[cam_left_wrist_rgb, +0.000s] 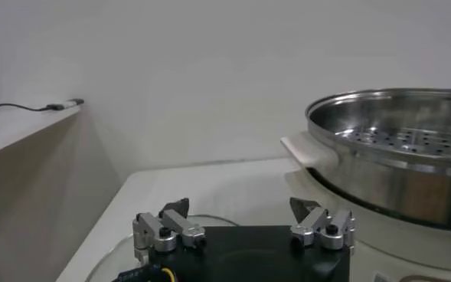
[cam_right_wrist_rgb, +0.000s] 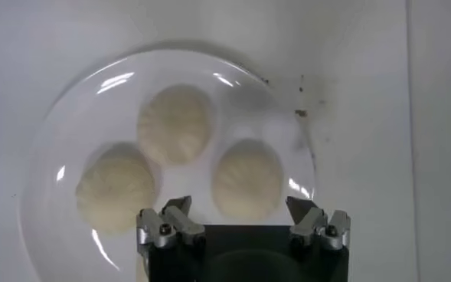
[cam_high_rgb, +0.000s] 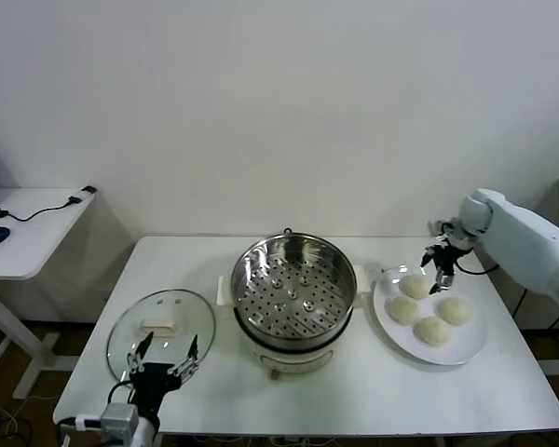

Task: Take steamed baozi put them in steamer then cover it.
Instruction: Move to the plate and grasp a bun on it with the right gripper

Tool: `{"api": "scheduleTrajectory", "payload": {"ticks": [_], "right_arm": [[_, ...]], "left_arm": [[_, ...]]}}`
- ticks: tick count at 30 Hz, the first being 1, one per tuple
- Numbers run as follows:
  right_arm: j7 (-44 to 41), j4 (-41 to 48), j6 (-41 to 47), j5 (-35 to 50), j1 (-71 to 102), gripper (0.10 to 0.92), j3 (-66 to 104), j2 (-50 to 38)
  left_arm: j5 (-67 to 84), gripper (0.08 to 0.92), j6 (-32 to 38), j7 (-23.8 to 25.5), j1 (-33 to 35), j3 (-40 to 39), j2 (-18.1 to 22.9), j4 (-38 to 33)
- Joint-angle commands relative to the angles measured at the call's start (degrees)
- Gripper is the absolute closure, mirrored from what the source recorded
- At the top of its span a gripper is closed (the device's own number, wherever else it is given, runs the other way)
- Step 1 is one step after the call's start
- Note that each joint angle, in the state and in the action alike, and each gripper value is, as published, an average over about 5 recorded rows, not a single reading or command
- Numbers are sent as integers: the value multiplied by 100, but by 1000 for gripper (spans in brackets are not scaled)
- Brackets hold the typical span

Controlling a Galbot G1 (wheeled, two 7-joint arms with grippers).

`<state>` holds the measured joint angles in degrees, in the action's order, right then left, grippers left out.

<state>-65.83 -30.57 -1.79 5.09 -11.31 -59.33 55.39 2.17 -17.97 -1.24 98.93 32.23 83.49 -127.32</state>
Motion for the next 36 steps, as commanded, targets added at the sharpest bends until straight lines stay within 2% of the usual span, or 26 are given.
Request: {"api": "scheduleTrajectory", "payload": {"ticks": [1,8,21,25,30,36], "right_arm": [[67,481,-1,-270,179,203,250,304],[185,944,-100,-862,294,203,665,559],[216,1074,-114,-899,456,259,926,685],[218,1068,-108,-919,468,304,972,709],[198,943,-96,-975,399,401,906,621],[105,220,-20,-530,1,434,501,253]], "left_arm": [[0,177,11,-6,26,-2,17,16],[-11,177,54,-11,48,-14,38,49],[-29,177,65,-20,8,-10,24,78],[-48,177,60,-21,-2,-16,12,81],[-89,177,28,-25,-38,-19,13,58],[-178,177,-6,-27,-45,-24,9,9]]}}
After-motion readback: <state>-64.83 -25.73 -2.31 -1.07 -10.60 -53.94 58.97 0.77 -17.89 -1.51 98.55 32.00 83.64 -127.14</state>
